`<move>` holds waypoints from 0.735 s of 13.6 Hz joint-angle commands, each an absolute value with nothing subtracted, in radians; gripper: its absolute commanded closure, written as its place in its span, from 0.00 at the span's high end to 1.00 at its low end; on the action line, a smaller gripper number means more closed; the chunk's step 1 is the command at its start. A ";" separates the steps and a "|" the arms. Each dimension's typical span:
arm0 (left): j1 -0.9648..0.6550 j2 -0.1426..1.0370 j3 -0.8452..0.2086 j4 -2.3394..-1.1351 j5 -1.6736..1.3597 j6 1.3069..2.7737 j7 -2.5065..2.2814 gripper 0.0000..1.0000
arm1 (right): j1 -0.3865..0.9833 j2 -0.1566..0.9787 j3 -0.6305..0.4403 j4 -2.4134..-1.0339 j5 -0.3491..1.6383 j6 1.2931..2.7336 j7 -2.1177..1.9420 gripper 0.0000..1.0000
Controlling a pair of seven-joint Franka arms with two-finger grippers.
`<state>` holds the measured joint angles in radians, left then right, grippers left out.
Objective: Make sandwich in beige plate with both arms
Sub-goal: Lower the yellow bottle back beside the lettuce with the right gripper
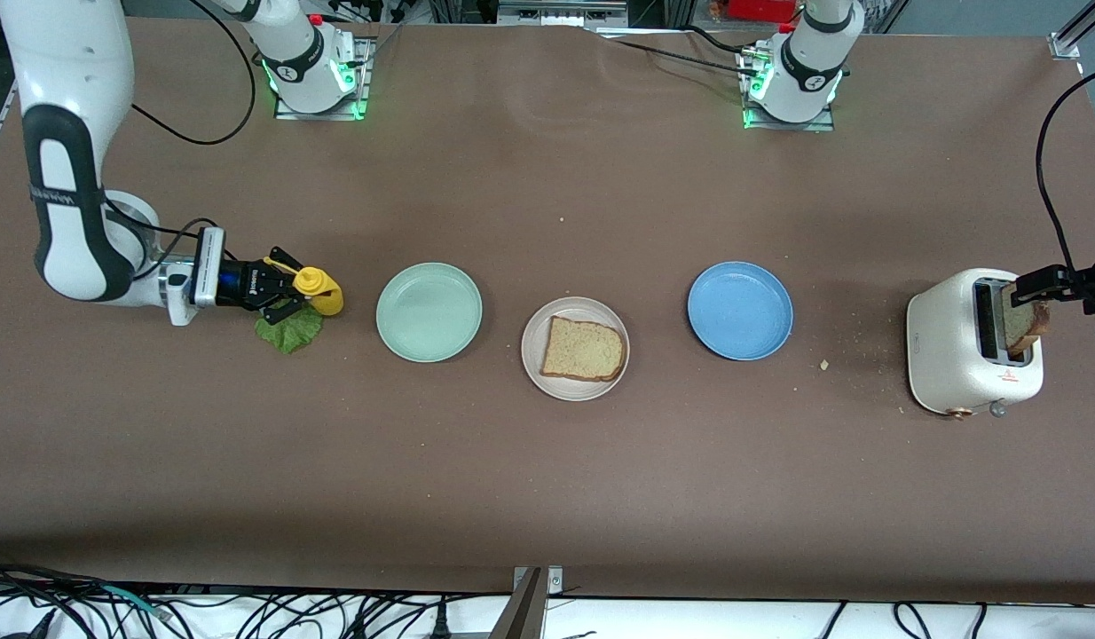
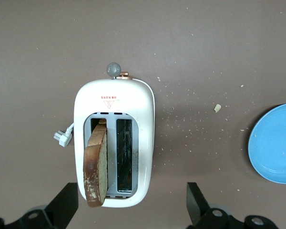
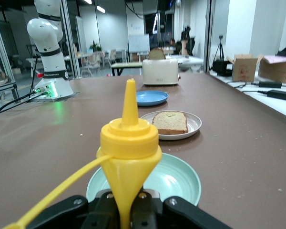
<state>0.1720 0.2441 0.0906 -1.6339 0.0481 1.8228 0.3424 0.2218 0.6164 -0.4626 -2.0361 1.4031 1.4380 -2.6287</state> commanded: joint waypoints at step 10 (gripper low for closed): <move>0.242 0.195 0.078 -1.818 0.037 2.059 0.413 1.00 | 0.199 0.805 -0.448 -1.971 1.526 1.296 -2.787 0.00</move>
<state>0.2213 0.2280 0.0901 -1.7779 0.0477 2.0280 0.3773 0.2164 0.7472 -0.4567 -2.0099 1.4908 1.3492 -2.7222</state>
